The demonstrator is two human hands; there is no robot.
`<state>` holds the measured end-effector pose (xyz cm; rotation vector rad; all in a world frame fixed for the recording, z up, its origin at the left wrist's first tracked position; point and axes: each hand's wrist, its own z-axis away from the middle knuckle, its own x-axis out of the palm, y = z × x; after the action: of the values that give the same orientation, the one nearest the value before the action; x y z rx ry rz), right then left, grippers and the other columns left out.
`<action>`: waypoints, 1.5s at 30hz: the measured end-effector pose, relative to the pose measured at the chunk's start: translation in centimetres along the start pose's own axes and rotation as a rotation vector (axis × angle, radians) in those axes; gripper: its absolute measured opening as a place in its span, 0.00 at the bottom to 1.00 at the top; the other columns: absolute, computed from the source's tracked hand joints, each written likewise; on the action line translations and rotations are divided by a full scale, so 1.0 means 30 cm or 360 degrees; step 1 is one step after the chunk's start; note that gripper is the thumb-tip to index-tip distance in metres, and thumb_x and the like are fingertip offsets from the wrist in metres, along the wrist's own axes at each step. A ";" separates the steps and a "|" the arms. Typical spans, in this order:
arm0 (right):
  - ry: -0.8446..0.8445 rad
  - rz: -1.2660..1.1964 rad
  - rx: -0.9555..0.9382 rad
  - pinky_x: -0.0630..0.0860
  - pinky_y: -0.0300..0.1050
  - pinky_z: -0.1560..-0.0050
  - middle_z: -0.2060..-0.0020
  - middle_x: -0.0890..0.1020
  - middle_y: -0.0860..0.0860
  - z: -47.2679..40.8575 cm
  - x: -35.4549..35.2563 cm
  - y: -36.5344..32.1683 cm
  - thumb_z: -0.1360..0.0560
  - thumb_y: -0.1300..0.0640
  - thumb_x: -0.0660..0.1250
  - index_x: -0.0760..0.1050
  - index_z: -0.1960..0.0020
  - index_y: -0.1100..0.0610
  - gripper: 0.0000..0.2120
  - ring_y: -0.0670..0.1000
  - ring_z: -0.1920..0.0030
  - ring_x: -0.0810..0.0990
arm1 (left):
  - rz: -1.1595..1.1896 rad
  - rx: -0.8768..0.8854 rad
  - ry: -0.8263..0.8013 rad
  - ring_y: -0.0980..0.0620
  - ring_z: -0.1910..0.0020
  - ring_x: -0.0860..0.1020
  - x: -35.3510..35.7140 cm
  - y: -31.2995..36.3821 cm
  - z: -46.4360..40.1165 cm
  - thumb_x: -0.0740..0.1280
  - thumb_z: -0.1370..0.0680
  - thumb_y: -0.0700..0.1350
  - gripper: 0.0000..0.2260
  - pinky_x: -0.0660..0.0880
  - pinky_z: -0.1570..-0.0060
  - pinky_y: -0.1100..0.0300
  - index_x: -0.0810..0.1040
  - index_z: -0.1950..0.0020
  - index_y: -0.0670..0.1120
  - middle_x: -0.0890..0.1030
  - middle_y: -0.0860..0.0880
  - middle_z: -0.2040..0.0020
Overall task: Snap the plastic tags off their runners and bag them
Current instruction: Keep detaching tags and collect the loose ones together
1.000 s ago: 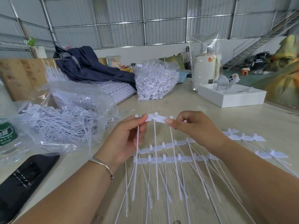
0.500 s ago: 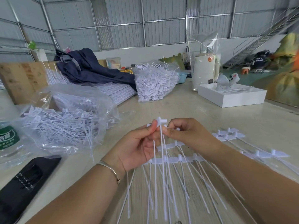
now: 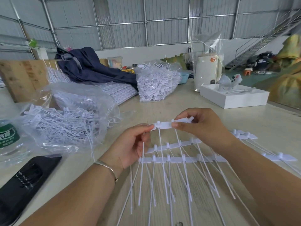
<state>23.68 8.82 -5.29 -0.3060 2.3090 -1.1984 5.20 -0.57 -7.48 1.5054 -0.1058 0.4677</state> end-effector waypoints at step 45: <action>0.0027 -0.0022 0.0287 0.67 0.43 0.65 0.68 0.82 0.61 -0.005 -0.005 -0.007 0.37 0.55 0.62 0.79 0.77 0.53 0.12 0.46 0.73 0.68 | -0.1838 0.0876 0.0579 0.57 0.75 0.70 0.093 -0.013 0.038 0.69 0.29 0.45 0.09 0.69 0.70 0.59 0.75 0.69 0.47 0.73 0.55 0.76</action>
<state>23.71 8.87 -4.98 -0.2477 2.1967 -1.4100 8.13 -1.04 -6.75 1.6970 1.2026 -0.2063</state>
